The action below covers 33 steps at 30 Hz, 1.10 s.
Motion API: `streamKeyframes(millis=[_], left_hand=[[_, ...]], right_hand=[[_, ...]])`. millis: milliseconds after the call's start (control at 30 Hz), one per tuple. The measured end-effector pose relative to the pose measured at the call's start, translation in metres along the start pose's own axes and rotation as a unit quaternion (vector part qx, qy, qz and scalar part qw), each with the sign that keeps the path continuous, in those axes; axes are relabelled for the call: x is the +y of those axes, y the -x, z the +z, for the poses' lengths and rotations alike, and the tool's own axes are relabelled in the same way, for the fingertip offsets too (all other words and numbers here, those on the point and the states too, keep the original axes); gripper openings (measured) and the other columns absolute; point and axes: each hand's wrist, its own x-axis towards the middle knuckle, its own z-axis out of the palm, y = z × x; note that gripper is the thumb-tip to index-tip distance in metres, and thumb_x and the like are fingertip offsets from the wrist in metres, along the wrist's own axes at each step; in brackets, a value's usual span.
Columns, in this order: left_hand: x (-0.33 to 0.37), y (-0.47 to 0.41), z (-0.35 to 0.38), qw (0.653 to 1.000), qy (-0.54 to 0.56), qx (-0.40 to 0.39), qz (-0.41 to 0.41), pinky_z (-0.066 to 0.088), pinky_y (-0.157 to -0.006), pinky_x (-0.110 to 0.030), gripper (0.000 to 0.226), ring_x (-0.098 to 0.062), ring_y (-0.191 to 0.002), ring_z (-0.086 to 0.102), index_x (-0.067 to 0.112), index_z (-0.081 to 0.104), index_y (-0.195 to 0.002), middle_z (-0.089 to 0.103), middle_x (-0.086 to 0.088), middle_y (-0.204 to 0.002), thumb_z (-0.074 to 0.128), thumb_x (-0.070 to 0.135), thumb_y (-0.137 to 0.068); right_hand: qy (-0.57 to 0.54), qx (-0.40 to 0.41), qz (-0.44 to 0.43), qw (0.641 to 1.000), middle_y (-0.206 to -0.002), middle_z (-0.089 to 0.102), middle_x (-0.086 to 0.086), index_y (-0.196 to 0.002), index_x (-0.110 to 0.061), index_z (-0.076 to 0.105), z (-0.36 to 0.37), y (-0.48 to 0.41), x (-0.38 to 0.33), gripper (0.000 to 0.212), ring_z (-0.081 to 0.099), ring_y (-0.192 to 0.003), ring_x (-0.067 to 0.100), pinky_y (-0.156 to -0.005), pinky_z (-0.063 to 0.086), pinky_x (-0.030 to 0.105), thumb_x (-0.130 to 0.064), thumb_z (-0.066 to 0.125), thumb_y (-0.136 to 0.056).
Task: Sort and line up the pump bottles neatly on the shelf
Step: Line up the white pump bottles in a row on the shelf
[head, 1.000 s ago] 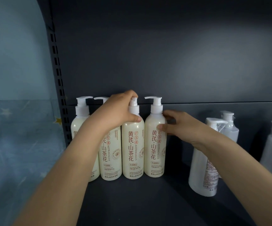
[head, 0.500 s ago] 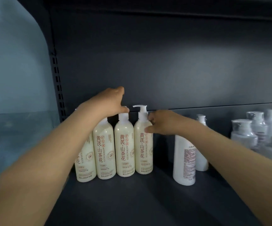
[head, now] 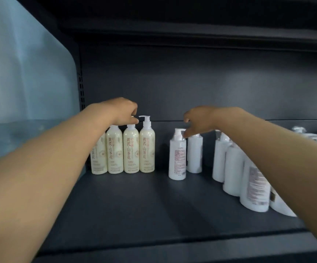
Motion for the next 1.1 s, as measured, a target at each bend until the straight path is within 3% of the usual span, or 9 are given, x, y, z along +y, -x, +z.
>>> streamKeyframes(millis=[100,233,533,833,1000,1100], left_hand=[[0.037,0.034,-0.006,1.000,0.015,-0.006,-0.013,0.047,-0.090,-0.040,0.034,-0.024,-0.104,0.054,0.013,0.055,-0.115,0.058,-0.005,-0.113,0.051,0.036,-0.090],[0.088,0.070,-0.014,0.999,0.028,-0.012,-0.009,0.046,-0.090,-0.037,0.036,-0.024,-0.107,0.052,0.015,0.054,-0.116,0.056,-0.004,-0.117,0.049,0.039,-0.091],[0.163,0.093,-0.042,0.999,0.046,-0.010,0.017,0.045,-0.087,-0.035,0.034,-0.022,-0.106,0.051,0.014,0.055,-0.114,0.057,-0.002,-0.115,0.048,0.039,-0.092],[0.168,0.040,-0.023,0.998,0.057,0.013,0.005,0.046,-0.081,-0.034,0.030,-0.020,-0.102,0.053,0.018,0.055,-0.108,0.056,0.000,-0.110,0.048,0.041,-0.090],[0.157,-0.006,-0.002,0.998,0.040,0.049,0.000,0.049,-0.082,-0.036,0.029,-0.020,-0.098,0.054,0.017,0.056,-0.109,0.056,-0.001,-0.107,0.047,0.039,-0.091],[0.147,-0.032,0.007,0.999,0.031,0.037,0.006,0.047,-0.082,-0.033,0.034,-0.020,-0.101,0.054,0.017,0.055,-0.113,0.056,-0.001,-0.111,0.047,0.042,-0.091]], right_hand=[[0.009,0.001,-0.006,1.000,-0.118,0.061,0.004,-0.121,-0.013,0.056,0.002,0.049,0.017,0.055,0.058,-0.104,0.028,-0.090,0.051,0.040,-0.054,0.055,-0.083],[-0.002,0.012,-0.003,1.000,-0.129,0.055,0.001,-0.128,-0.015,0.051,0.006,0.111,0.043,0.054,0.051,-0.115,0.026,-0.089,0.043,0.031,-0.051,0.053,-0.087],[-0.035,0.029,0.036,0.998,-0.125,0.057,0.001,-0.127,-0.020,0.051,0.006,0.179,0.108,0.053,0.053,-0.112,0.025,-0.095,0.046,0.041,-0.053,0.055,-0.084],[-0.062,0.079,0.036,0.994,-0.126,0.057,0.000,-0.126,-0.017,0.052,0.009,0.144,0.141,0.052,0.052,-0.111,0.023,-0.095,0.046,0.040,-0.051,0.053,-0.087],[-0.058,0.073,0.018,0.995,-0.132,0.054,-0.002,-0.133,-0.020,0.048,0.022,0.088,0.156,0.057,0.049,-0.120,0.022,-0.100,0.042,0.038,-0.053,0.053,-0.086],[-0.070,0.057,0.005,0.996,-0.126,0.056,-0.001,-0.127,-0.019,0.051,0.026,0.051,0.162,0.051,0.052,-0.113,0.021,-0.096,0.043,0.034,-0.052,0.053,-0.087]])
